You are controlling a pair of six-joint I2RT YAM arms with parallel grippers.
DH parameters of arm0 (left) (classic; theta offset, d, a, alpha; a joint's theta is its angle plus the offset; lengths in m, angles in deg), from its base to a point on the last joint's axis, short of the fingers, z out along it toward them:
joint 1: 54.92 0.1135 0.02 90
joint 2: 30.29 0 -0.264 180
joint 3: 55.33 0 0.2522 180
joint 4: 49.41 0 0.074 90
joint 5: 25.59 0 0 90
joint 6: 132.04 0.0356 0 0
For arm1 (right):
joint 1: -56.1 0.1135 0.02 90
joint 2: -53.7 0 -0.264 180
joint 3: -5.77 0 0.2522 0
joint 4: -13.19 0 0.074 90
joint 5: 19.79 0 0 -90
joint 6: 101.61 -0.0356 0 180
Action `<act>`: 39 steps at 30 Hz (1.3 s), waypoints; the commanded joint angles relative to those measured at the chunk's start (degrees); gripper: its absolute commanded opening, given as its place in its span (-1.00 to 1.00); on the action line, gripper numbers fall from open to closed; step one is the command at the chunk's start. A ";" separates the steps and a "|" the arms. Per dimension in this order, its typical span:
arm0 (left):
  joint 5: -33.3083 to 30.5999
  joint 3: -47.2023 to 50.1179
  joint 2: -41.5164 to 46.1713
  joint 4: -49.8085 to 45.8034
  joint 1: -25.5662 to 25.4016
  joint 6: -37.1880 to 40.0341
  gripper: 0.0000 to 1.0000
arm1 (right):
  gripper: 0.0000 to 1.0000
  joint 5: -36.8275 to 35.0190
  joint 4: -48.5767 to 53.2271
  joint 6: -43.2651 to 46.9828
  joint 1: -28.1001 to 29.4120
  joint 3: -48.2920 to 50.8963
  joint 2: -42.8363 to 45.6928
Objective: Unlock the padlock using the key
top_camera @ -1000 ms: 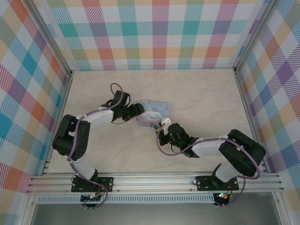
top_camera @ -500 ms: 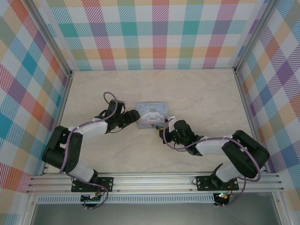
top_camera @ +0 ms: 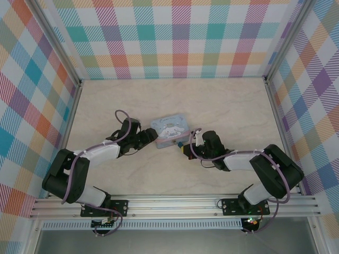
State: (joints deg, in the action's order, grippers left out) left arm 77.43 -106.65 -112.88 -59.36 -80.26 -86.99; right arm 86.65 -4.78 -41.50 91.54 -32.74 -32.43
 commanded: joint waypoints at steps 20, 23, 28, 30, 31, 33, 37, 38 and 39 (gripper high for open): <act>-3.13 1.95 0.01 -8.63 -3.99 -2.24 0.34 | 0.04 5.76 2.08 6.00 -4.33 2.38 3.30; -2.95 2.05 0.14 -8.26 -4.74 -2.95 0.34 | 0.20 9.23 -0.70 6.90 -4.33 2.05 3.62; -3.17 2.40 0.06 -7.51 -6.24 -3.96 0.33 | 0.38 11.67 -3.86 5.94 -4.28 0.68 2.32; -3.26 2.50 0.04 -7.29 -6.64 -4.26 0.33 | 0.41 12.41 -6.21 4.72 -4.33 -0.11 1.10; -3.17 2.50 -0.04 -7.12 -6.80 -4.29 0.32 | 0.42 12.75 -6.33 3.76 -4.34 -0.78 0.26; -3.17 2.42 -0.15 -7.07 -7.04 -4.30 0.32 | 0.43 13.46 -6.74 1.99 -4.33 -2.12 -1.55; -3.18 2.57 -0.24 -6.83 -7.35 -4.62 0.32 | 0.51 13.17 -9.56 -1.48 -4.26 -3.26 -4.82; -3.26 2.62 -0.25 -6.73 -7.35 -4.62 0.32 | 0.54 12.51 -10.03 -2.36 -4.27 -3.30 -5.43; -3.35 2.67 -0.22 -6.74 -7.35 -4.65 0.32 | 0.54 12.36 -10.38 -2.74 -4.33 -3.47 -5.95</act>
State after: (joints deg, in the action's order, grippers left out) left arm 74.34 -106.37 -112.05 -59.77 -86.73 -91.75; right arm 98.15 -11.23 -41.20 87.54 -35.10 -36.96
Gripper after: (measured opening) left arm 0.660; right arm 0.769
